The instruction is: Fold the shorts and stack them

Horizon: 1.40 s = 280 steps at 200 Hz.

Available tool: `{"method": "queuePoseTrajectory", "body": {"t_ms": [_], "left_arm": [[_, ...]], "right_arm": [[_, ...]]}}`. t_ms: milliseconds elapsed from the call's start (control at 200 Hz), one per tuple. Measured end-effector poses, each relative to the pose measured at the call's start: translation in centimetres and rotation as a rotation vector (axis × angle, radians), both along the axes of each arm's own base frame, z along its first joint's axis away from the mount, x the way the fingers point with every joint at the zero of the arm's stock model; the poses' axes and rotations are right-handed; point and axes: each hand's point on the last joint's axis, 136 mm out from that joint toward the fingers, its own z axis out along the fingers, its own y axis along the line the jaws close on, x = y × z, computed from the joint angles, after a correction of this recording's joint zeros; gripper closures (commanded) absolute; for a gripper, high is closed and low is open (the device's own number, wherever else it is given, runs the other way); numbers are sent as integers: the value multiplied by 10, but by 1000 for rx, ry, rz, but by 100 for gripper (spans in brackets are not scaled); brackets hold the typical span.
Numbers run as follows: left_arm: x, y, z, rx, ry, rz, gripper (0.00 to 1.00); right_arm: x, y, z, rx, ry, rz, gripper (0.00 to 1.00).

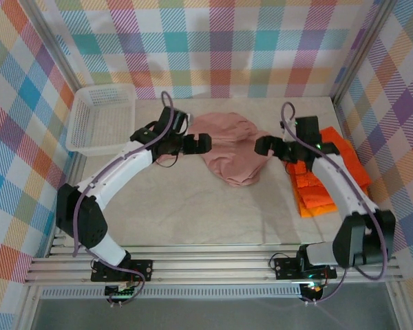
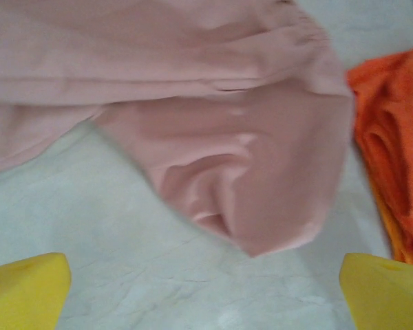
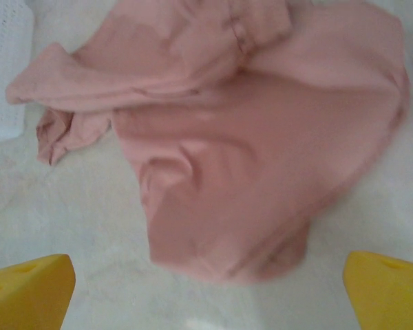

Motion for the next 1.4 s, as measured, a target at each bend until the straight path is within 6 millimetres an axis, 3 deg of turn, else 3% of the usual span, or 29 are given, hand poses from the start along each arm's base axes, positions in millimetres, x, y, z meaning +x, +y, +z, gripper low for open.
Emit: {"method": "queuePoseTrajectory", "body": {"t_ms": [110,205,380,490,835,920,1030,1075,1170,1320,1400], "left_arm": [[-1,31,-21,-9,40,111,0],[-10,51,-26,-25,51,175,0],[-28,62,0,-80,-15,199,0],[-38,70,10,-95,-52,215,0],[-49,93,-5,-63,-38,268,0],[-49,97,-5,-64,-41,279,0],[-48,104,-9,-61,-31,301,0],[-47,107,-10,-66,-26,319,0],[-40,118,-14,-81,-11,373,0],[-28,131,-27,-96,47,472,0],[-22,132,-28,-123,62,510,0]], "right_arm": [[35,18,3,40,17,-42,0],[64,28,-11,100,86,-126,5],[114,24,-54,147,252,-366,16],[133,23,-72,167,308,-461,20],[156,18,-89,254,397,-609,40],[160,19,-94,266,414,-627,49],[162,20,-98,273,430,-633,66],[163,21,-99,276,435,-633,79],[165,23,-99,279,437,-624,95],[164,22,-92,269,422,-593,97],[156,20,-73,262,373,-553,98]]}}
